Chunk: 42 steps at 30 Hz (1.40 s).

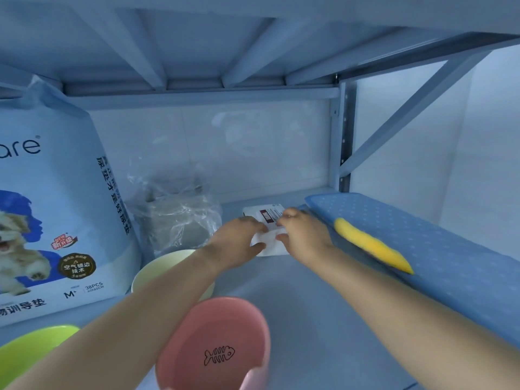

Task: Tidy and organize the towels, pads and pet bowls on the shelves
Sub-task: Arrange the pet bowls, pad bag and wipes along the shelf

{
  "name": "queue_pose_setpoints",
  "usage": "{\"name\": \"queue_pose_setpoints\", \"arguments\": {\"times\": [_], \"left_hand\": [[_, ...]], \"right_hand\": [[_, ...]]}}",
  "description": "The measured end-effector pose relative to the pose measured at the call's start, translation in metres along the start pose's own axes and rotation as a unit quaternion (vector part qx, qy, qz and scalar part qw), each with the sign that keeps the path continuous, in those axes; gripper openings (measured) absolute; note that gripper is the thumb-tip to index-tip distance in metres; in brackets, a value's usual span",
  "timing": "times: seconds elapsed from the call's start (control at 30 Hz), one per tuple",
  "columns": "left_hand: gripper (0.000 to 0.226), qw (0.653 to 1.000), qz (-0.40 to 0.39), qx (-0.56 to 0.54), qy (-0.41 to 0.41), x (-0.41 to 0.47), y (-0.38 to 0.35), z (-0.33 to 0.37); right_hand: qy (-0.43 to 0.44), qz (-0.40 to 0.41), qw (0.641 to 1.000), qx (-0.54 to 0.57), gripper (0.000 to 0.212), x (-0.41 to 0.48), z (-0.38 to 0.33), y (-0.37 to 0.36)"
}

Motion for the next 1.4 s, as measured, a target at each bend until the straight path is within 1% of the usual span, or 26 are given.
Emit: {"name": "queue_pose_setpoints", "arguments": {"times": [0.1, 0.2, 0.33, 0.53, 0.8, 0.93, 1.0, 1.17, 1.23, 1.4], "left_hand": [[0.038, 1.0, -0.014, 0.006, -0.006, -0.001, 0.002, -0.006], [0.039, 1.0, -0.02, 0.02, -0.003, 0.0, 0.006, -0.011], [0.039, 0.999, -0.006, 0.033, 0.012, -0.003, 0.013, -0.018], [0.038, 0.996, 0.024, 0.08, 0.01, 0.0, 0.024, -0.017], [0.038, 0.992, 0.062, 0.112, -0.009, 0.017, 0.037, -0.017], [0.04, 0.983, 0.099, 0.15, -0.029, 0.029, 0.048, -0.024], [0.042, 0.979, 0.102, 0.175, -0.014, 0.038, 0.053, -0.031], [0.047, 0.97, 0.091, 0.215, 0.068, 0.053, 0.053, -0.052], [0.045, 0.969, 0.1, 0.214, 0.075, 0.057, 0.052, -0.056], [0.042, 0.982, 0.111, 0.138, 0.06, 0.064, 0.052, -0.059]], "right_hand": [[0.001, 0.039, 0.999, -0.033, 0.025, -0.008, -0.006, -0.012], [-0.003, 0.045, 0.998, -0.049, 0.035, -0.014, -0.007, -0.017], [0.002, 0.028, 0.999, -0.019, 0.05, -0.016, -0.008, -0.018], [0.01, 0.009, 1.0, -0.001, 0.039, -0.001, -0.004, -0.016], [0.003, 0.029, 0.999, 0.017, 0.043, 0.031, 0.002, -0.038], [0.006, 0.019, 1.0, 0.024, 0.042, 0.053, 0.004, -0.049], [0.019, 0.008, 1.0, 0.023, 0.047, 0.063, 0.005, -0.054], [0.036, -0.012, 0.999, 0.036, 0.054, 0.082, 0.006, -0.058], [0.036, -0.028, 0.998, 0.031, 0.056, 0.089, 0.006, -0.062], [0.037, -0.058, 0.998, 0.013, 0.064, 0.103, 0.005, -0.072]]}}
Point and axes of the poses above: each hand's wrist, its own x-axis towards the middle knuckle, its own y-axis out of the back of the hand, z = x × y, the point moved 4 cm from there along x, towards the middle knuckle, and after that the axes turned 9 degrees about -x, right-handed, at the moved point
